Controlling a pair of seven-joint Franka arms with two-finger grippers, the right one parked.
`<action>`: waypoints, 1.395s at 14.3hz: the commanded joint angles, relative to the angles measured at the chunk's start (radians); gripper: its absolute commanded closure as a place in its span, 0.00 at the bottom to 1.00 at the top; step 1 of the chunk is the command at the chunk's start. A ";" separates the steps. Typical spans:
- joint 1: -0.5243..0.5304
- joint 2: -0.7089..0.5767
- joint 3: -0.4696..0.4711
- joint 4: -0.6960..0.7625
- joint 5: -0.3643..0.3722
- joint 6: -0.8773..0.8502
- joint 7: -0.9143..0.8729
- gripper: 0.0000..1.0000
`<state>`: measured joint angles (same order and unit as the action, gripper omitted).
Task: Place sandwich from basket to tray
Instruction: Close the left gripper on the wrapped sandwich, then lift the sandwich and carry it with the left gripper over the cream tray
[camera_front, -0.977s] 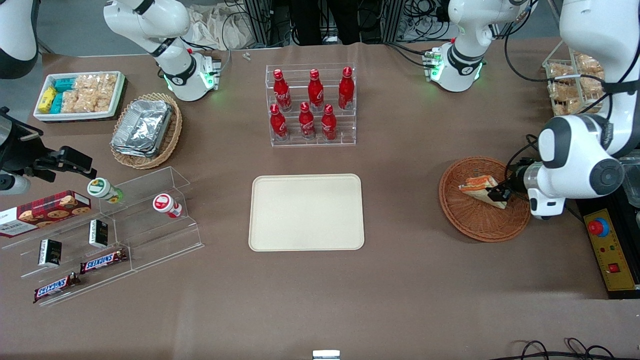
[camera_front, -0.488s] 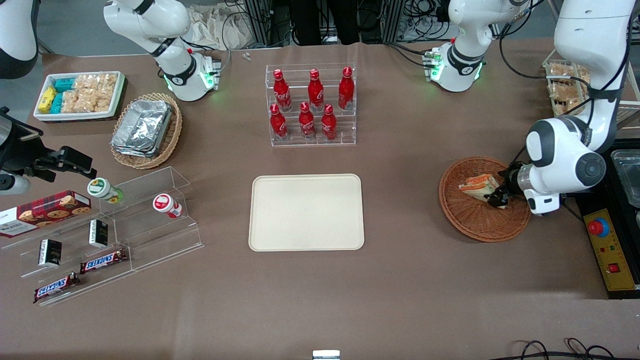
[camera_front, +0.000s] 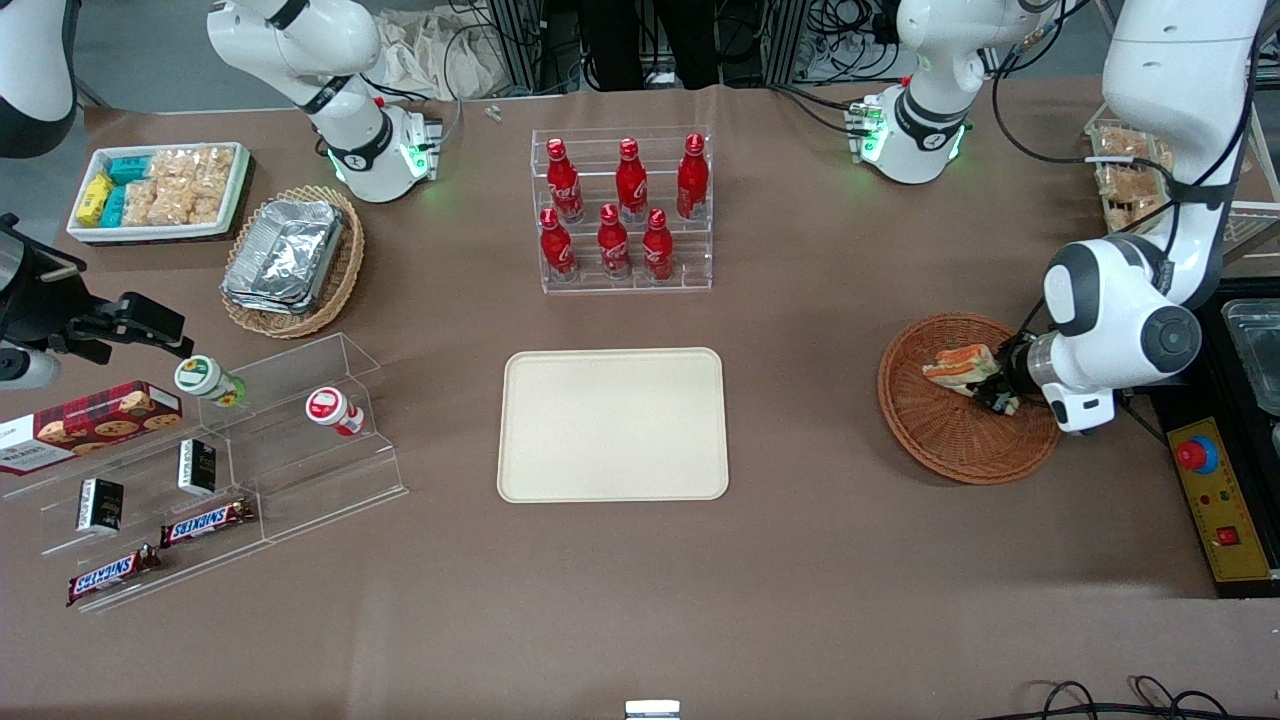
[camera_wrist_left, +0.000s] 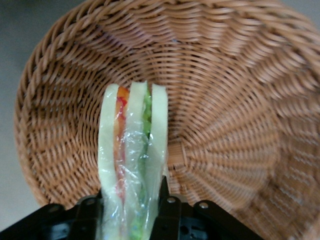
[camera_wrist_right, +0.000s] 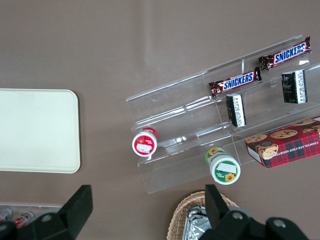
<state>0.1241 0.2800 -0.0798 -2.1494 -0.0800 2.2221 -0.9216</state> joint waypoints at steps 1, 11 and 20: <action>-0.003 -0.120 -0.050 0.048 -0.004 -0.164 -0.017 1.00; -0.078 -0.030 -0.428 0.289 0.066 -0.291 0.099 1.00; -0.339 0.375 -0.428 0.548 0.376 -0.064 0.099 1.00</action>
<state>-0.1936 0.5523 -0.5105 -1.7130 0.2364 2.1703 -0.8437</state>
